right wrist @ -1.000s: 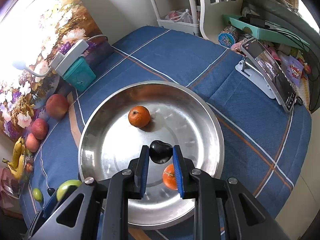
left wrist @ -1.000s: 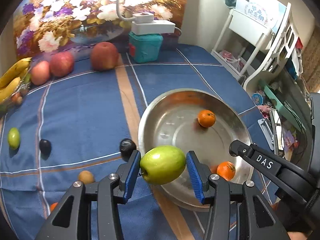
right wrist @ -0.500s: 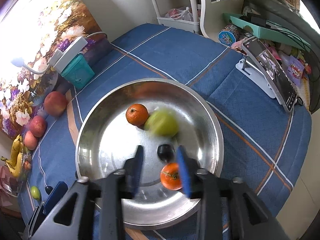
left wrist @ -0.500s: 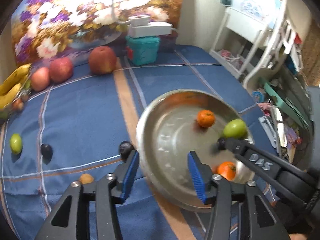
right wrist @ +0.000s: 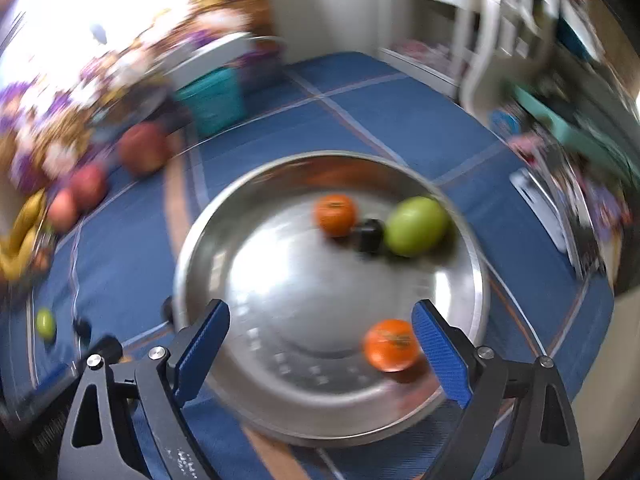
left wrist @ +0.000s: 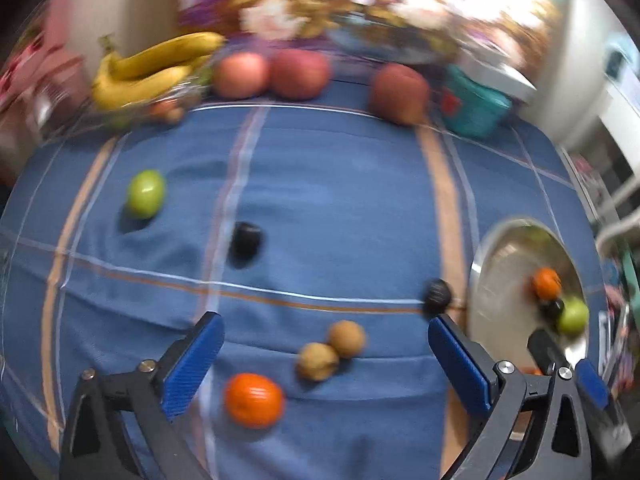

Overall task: Organize fruits
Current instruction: 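Move both grippers back toward the two brown kiwis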

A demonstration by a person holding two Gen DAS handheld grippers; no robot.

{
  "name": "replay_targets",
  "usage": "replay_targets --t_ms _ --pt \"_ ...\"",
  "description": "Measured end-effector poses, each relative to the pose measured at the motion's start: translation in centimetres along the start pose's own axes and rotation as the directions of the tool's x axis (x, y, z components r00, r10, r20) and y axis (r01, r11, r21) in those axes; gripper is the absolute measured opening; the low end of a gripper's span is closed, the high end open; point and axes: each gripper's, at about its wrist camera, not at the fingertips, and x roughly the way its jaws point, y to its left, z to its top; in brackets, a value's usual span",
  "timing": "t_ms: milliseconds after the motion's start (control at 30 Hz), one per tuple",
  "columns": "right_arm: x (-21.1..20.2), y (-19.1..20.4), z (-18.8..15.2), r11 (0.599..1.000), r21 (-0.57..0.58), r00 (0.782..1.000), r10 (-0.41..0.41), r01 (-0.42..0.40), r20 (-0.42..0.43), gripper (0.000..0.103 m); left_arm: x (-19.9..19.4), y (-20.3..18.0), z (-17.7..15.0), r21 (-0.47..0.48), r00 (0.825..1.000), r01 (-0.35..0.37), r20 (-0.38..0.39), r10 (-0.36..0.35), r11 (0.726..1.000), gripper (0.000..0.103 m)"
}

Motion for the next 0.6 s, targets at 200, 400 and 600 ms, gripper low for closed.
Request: replay_targets --t_ms 200,400,600 --pt "-1.1 5.5 -1.5 0.978 -0.193 0.996 0.081 -0.074 0.026 0.095 -1.3 5.5 0.4 -0.103 0.996 -0.08 0.018 0.083 0.991 0.103" --pt "-1.9 9.0 -2.7 0.942 -0.263 0.977 0.212 -0.206 -0.008 0.095 -3.3 9.3 0.4 -0.192 0.994 -0.093 0.04 0.103 0.977 0.103" --pt "-1.5 11.3 -4.0 0.913 -0.293 0.959 0.269 -0.284 -0.09 0.095 -3.2 10.4 -0.1 -0.218 0.997 -0.059 0.041 0.069 0.974 0.103"
